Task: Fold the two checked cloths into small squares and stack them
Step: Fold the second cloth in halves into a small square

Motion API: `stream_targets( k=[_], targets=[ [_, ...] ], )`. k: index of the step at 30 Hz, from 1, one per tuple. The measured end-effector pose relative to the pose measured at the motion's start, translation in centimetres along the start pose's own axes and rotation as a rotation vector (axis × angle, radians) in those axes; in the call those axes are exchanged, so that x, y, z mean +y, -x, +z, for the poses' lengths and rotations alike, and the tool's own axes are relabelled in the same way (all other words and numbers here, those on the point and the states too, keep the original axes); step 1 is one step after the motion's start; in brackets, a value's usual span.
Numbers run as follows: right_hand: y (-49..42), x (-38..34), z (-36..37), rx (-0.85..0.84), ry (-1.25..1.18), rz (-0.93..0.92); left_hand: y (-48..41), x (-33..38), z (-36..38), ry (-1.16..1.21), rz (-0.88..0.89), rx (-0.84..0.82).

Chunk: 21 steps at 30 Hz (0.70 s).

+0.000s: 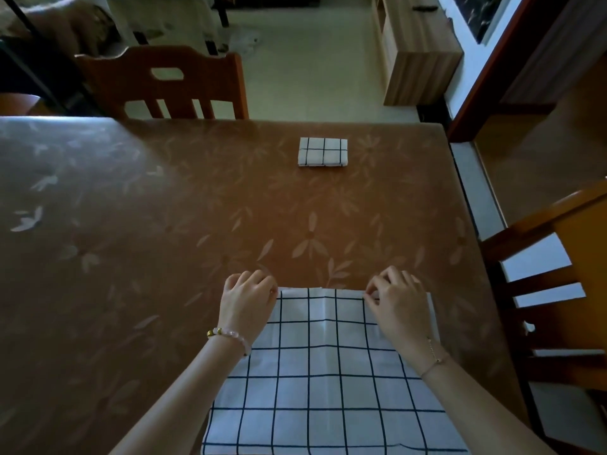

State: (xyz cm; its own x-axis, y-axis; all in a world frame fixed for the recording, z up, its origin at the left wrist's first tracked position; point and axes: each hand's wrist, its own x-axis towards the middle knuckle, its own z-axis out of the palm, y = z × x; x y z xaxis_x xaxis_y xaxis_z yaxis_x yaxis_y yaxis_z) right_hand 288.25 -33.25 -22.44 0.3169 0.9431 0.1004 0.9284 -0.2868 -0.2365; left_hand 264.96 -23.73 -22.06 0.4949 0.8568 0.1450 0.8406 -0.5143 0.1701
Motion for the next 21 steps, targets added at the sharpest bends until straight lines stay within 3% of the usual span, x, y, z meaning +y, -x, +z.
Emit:
stream_targets(
  k=[17,21],
  targets=[
    [0.1,-0.2,0.3,0.097,-0.006,0.028,0.9,0.6,0.6,-0.002,-0.057,0.105],
    [1.9,-0.4,-1.9,0.218,-0.118,0.009,3.4,2.3,-2.2,0.084,-0.108,0.203]
  ],
)
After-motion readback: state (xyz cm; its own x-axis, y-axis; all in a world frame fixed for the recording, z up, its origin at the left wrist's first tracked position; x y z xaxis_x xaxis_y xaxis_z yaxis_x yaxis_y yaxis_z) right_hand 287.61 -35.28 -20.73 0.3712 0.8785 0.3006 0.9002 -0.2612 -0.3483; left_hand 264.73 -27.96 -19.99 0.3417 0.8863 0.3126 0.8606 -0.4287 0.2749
